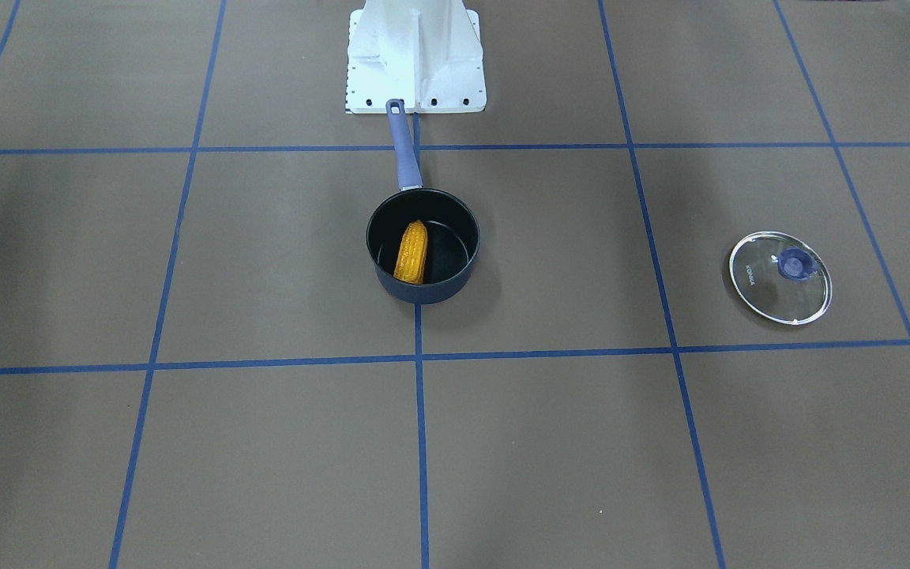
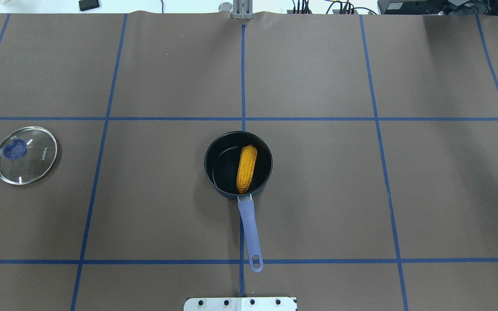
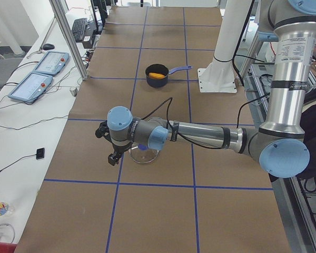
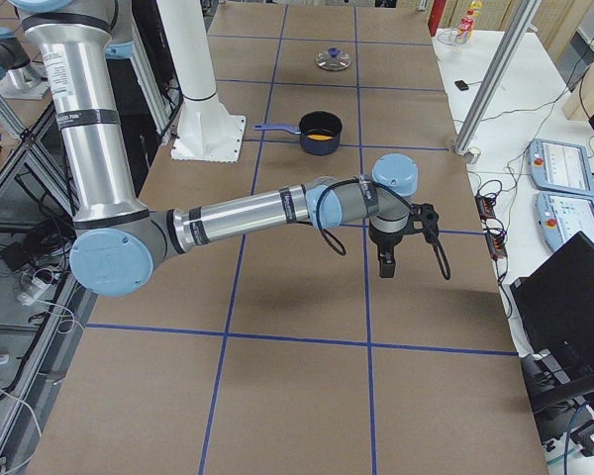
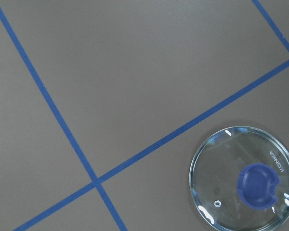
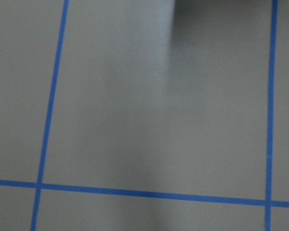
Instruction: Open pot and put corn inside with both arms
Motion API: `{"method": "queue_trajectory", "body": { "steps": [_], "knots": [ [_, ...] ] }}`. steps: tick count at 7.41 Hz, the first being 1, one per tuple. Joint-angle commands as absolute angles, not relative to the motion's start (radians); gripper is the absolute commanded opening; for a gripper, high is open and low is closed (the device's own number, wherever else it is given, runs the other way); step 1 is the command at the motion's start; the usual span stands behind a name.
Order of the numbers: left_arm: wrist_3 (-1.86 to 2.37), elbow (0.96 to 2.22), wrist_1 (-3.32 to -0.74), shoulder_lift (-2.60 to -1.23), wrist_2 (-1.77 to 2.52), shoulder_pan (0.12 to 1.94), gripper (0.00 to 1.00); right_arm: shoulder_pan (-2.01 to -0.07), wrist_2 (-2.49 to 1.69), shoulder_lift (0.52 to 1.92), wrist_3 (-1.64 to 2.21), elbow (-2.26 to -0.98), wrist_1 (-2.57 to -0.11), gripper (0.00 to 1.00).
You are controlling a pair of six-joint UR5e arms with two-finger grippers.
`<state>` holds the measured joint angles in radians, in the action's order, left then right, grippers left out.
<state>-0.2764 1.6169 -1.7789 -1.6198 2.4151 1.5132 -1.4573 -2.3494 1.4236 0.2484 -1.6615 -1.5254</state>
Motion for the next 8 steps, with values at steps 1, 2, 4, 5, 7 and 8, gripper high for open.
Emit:
{"method": "queue_trajectory", "body": {
  "steps": [1,2,4,5,7,8],
  "knots": [
    [-0.318,1.599,-1.776,-1.612,2.411,1.546,0.97,-1.480,-2.350,1.512,0.233,-1.664,-1.513,1.00],
    [-0.319,1.598,-1.778,-1.600,2.413,1.546,0.97,-1.480,-2.347,1.528,0.239,-1.660,-1.465,1.00],
    [-0.319,1.598,-1.786,-1.586,2.414,1.546,0.97,-1.486,-2.352,1.526,0.244,-1.660,-1.463,1.00],
    [-0.319,1.601,-1.784,-1.586,2.416,1.545,0.97,-1.489,-2.353,1.531,0.244,-1.664,-1.463,1.00],
    [-0.318,1.612,-1.782,-1.586,2.418,1.548,0.97,-1.497,-2.336,1.522,0.232,-1.645,-1.415,1.00],
    [-0.316,1.618,-1.779,-1.585,2.416,1.548,0.97,-1.509,-2.345,1.535,0.230,-1.652,-1.399,1.00]
  ]
}}
